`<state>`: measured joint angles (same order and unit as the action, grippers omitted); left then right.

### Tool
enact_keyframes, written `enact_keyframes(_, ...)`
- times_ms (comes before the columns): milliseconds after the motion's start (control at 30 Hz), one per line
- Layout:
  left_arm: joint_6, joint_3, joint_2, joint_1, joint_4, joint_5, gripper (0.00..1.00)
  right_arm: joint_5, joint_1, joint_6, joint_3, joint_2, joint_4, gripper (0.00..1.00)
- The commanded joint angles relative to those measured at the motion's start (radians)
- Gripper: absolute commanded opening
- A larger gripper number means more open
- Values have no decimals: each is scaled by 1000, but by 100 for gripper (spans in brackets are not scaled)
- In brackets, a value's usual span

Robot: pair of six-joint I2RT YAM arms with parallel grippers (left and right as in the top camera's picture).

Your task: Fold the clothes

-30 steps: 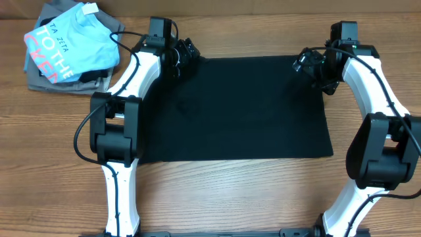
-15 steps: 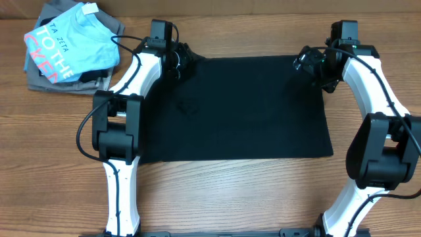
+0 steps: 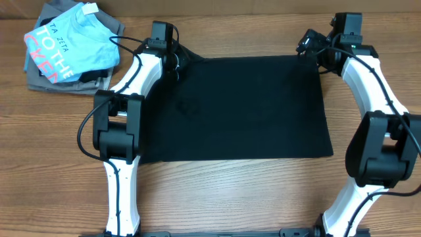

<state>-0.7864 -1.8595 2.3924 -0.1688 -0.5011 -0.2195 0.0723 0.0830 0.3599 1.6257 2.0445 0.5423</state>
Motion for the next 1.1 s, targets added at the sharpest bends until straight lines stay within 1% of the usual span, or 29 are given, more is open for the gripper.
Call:
enact_keyframes(0, 1, -19, 22, 0, -3, 61, 4, -86, 5, -52, 26, 59, -18, 100)
enact_keyframes(133, 2, -19, 22, 0, -3, 73, 4, -121, 9, -54, 26, 79, -73, 100)
enact_keyframes(367, 2, -18, 22, -8, -23, 72, 4, -115, 14, -49, 26, 109, -165, 100)
enact_keyframes(533, 1, -17, 22, -20, -18, 74, 4, -112, 14, -48, 31, 165, -183, 100)
enact_keyframes(800, 4, -17, 22, -25, -18, 74, 4, -113, 13, -54, 98, 273, -170, 99)
enact_keyframes(1067, 5, -16, 22, -24, -26, 93, 4, -157, 10, -74, 106, 293, -181, 95)
